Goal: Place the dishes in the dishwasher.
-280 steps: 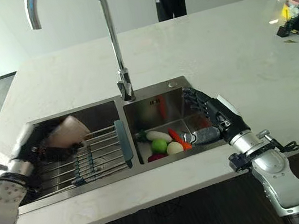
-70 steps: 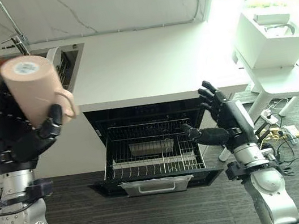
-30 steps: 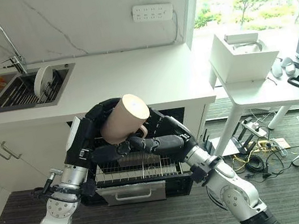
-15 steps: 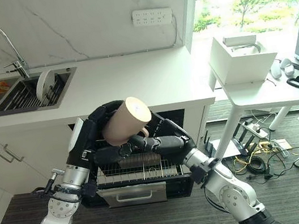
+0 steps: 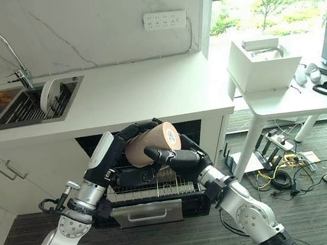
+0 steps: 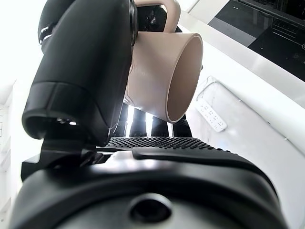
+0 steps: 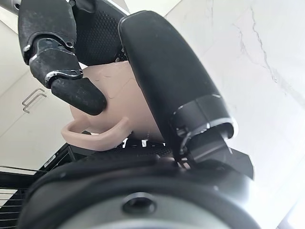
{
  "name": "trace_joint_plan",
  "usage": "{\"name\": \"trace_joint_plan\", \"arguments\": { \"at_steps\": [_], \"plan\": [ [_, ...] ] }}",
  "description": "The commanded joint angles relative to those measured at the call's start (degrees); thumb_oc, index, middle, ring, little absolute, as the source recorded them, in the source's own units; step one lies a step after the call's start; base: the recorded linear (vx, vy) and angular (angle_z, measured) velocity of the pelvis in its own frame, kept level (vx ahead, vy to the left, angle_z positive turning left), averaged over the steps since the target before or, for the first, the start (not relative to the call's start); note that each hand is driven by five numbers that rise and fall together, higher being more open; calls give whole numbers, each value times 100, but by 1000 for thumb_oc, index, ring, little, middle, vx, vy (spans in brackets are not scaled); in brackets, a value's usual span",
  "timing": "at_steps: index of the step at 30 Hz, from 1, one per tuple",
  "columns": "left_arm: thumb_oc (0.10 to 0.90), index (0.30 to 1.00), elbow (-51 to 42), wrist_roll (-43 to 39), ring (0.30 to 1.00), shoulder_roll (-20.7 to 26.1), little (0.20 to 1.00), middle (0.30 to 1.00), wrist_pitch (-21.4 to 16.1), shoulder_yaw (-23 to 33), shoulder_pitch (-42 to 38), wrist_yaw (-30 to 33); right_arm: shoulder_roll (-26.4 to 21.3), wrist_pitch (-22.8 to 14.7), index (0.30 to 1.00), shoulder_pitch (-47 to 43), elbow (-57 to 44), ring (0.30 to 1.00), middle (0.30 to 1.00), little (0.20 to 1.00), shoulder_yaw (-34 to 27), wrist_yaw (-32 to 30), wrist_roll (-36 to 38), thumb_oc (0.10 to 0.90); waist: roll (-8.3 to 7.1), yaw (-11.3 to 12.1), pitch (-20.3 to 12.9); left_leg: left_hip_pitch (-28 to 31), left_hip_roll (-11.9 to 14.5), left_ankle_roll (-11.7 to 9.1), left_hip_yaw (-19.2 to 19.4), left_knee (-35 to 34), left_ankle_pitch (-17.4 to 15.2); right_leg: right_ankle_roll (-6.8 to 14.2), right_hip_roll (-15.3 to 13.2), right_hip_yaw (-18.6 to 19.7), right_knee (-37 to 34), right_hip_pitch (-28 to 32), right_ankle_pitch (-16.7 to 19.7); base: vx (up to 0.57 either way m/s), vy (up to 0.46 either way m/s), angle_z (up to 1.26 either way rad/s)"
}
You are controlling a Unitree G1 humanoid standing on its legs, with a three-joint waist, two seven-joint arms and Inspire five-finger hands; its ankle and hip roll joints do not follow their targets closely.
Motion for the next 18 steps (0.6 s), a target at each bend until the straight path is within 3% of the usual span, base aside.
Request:
{"name": "trace_joint_plan", "arguments": {
  "at_steps": [1,6,7,9,18],
  "plan": [
    [400,300,-387,4,300,4,300,300,-549,-292,-966,186,415,-513,900,-863,-626,900,900,900,-100,143,335,800,-84,-58,-94,83,4,223,155,450,-747,357,64,231,-505,639,-315,0,0,0],
    [400,300,-423,-11,300,-5,300,300,-543,-329,-984,203,382,-467,900,-922,-651,900,900,900,-22,94,92,800,-85,-43,-96,74,5,220,160,450,-737,357,63,230,-505,647,-319,0,0,0],
    [400,300,-427,-8,300,-3,300,300,-537,-338,-990,216,370,-450,618,-933,-655,618,618,618,-12,89,46,612,-85,-44,-96,73,5,220,161,450,-735,358,63,232,-505,647,-318,0,0,0],
    [400,300,-462,-20,300,4,300,300,-541,-322,-1001,210,324,-403,300,-953,-654,300,300,300,30,48,-185,400,-92,-34,-97,68,0,220,156,450,-731,355,64,231,-505,648,-319,0,0,0],
    [400,300,-548,-43,300,54,300,300,-589,-134,-965,530,120,-286,300,-948,-610,300,300,300,-34,-103,-420,400,-101,-32,-94,60,-3,209,156,450,-721,360,57,218,-505,660,-322,0,0,0]
  ]
}}
